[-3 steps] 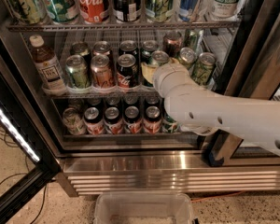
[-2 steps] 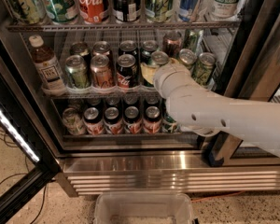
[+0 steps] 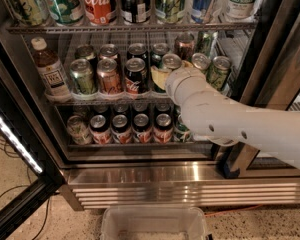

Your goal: Pick green can from middle shelf of fridge

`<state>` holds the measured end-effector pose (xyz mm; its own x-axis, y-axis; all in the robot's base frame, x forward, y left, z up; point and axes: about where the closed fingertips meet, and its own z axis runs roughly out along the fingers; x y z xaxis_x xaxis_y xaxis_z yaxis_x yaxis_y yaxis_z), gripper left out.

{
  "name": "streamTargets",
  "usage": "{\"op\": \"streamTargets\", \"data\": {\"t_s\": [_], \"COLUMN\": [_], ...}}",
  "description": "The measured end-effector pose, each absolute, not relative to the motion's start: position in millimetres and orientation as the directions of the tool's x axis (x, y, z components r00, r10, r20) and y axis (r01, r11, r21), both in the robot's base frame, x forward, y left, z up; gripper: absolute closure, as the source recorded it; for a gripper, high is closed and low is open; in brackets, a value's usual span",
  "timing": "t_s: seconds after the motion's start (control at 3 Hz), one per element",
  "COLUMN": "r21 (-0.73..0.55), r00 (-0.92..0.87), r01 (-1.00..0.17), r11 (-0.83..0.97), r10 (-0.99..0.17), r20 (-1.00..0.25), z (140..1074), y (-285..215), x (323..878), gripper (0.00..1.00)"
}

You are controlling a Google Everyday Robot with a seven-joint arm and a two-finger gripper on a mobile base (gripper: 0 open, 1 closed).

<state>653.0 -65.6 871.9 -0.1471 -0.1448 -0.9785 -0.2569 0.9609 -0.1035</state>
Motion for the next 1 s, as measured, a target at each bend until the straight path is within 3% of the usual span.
{"op": "streamTargets", "data": {"t_s": [1.0], "r21": [-0.121], "r00": [-0.075], "r01": [-0.321], "r11": [0.939], "r10": [-0.153], "r20": [-0.985], "z": [915], "y": [-62], "x": [628], "gripper": [1.00]}}
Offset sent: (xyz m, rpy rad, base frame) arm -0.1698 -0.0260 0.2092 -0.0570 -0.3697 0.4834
